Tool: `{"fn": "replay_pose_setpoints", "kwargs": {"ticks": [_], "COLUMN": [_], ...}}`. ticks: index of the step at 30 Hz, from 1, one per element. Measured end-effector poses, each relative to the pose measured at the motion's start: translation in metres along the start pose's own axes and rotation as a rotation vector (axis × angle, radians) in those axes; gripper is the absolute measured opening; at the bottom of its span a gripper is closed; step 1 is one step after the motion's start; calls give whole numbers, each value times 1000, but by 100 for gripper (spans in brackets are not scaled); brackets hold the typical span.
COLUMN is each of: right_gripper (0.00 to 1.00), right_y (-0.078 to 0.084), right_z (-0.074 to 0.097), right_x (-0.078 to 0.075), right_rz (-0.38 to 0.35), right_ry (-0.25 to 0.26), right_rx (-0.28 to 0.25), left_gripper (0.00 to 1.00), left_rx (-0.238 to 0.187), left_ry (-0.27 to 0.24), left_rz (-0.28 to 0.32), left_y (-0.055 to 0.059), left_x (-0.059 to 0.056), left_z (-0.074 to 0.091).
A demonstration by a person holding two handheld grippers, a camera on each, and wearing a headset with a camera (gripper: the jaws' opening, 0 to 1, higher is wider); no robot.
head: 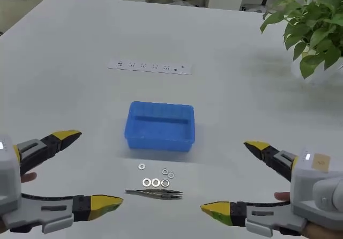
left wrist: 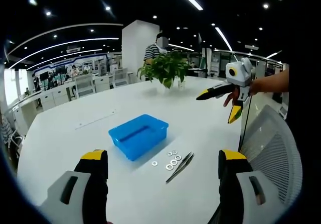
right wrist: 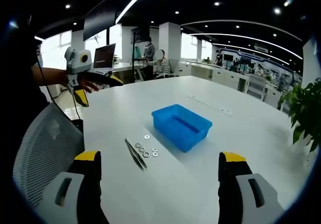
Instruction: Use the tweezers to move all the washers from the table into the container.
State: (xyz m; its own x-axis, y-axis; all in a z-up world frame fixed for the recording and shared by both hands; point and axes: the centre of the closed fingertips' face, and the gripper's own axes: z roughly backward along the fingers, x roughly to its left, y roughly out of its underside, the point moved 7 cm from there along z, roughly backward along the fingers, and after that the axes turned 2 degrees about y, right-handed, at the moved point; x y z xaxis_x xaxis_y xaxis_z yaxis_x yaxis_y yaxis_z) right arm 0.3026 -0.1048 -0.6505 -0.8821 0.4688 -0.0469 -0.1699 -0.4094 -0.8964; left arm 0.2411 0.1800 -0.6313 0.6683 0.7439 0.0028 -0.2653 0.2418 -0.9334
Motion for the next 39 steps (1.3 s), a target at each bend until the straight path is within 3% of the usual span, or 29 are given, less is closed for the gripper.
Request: {"fn": "replay_pose_setpoints", "kwargs": {"ticks": [39], "right_gripper": [100], "right_y": [1], "right_z": [3], "right_x": [-3], "right_rz": [-2], "right_ry": [8], "right_rx": [13], "left_gripper": [99], "left_rx": [2], "left_ry": [-10], "left_rz": [17], "left_y": [1], "left_x": [4], "left_z": [-1]}}
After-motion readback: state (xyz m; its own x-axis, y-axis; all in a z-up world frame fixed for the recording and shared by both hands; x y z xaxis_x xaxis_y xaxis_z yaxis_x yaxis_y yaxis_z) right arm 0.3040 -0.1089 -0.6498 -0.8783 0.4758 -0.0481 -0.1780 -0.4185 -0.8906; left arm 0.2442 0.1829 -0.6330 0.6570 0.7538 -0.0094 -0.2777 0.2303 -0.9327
